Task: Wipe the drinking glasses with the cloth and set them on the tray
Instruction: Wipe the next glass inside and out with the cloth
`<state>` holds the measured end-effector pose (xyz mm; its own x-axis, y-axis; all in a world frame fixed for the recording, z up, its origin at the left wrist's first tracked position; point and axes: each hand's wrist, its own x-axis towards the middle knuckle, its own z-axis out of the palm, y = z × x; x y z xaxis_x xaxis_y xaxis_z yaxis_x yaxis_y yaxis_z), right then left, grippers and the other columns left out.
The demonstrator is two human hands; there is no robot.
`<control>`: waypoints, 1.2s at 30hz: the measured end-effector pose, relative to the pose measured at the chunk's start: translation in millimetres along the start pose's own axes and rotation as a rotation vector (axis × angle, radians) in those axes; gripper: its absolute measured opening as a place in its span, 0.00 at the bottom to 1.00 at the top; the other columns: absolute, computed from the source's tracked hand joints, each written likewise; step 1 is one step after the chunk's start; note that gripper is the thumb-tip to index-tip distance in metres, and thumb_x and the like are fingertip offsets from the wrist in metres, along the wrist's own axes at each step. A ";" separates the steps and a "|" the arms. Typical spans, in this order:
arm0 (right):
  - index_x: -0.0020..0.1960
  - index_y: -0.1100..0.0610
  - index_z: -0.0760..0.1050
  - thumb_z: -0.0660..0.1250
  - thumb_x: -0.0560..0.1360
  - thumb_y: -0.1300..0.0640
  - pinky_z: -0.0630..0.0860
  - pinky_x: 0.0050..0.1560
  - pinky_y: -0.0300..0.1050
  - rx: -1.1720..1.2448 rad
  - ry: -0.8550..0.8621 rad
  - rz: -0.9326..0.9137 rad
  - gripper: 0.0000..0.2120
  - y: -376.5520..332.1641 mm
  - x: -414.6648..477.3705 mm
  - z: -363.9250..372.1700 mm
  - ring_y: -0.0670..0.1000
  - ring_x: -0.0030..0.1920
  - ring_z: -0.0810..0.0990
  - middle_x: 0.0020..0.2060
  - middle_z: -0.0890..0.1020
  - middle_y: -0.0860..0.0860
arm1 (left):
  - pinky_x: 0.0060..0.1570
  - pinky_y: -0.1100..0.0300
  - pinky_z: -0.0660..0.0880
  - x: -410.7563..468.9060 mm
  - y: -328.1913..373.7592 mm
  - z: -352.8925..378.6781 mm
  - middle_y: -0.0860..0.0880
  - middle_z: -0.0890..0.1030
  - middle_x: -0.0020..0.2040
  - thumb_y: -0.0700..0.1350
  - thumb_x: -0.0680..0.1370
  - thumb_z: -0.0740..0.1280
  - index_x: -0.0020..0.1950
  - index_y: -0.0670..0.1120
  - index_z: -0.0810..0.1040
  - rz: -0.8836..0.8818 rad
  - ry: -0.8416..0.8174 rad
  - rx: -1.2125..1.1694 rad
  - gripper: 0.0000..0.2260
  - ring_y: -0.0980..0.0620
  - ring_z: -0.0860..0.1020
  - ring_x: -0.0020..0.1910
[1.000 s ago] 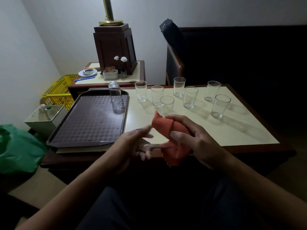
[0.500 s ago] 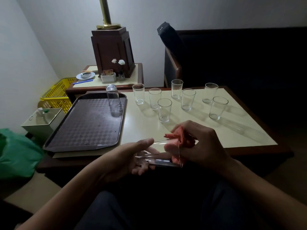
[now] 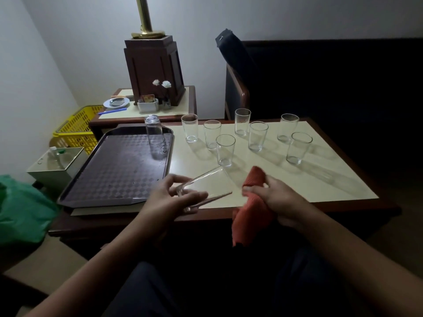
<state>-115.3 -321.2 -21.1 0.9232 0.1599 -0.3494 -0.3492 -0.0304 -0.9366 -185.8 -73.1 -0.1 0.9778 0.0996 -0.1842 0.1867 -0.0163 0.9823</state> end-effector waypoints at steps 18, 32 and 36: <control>0.68 0.43 0.74 0.79 0.74 0.57 0.87 0.53 0.55 -0.033 0.260 -0.455 0.27 -3.0 -34.0 32.2 0.49 0.56 0.87 0.60 0.84 0.49 | 0.43 0.54 0.85 -11.3 3.9 23.7 0.35 0.81 0.55 0.55 0.81 0.65 0.71 0.35 0.72 -0.336 -0.267 -0.637 0.27 0.38 0.84 0.46; 0.57 0.49 0.85 0.74 0.79 0.62 0.85 0.53 0.55 0.041 0.024 -0.361 0.10 4.4 -34.2 42.1 0.58 0.51 0.89 0.50 0.89 0.55 | 0.42 0.48 0.79 -4.3 -0.8 18.0 0.32 0.78 0.49 0.50 0.80 0.69 0.61 0.41 0.70 -0.164 -0.206 -0.353 0.17 0.36 0.79 0.46; 0.56 0.47 0.84 0.76 0.77 0.61 0.86 0.53 0.63 0.062 0.089 -0.407 0.12 -5.1 -26.9 26.5 0.62 0.51 0.89 0.51 0.88 0.56 | 0.42 0.50 0.82 -0.9 -5.2 25.3 0.40 0.78 0.53 0.49 0.74 0.75 0.64 0.41 0.75 -0.194 -0.215 -0.388 0.23 0.43 0.86 0.47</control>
<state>-142.6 -299.3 -6.2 0.9971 0.0606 0.0453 0.0405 0.0776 -0.9962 -185.3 -98.3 -5.9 0.9337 -0.1448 -0.3275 0.3580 0.3586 0.8621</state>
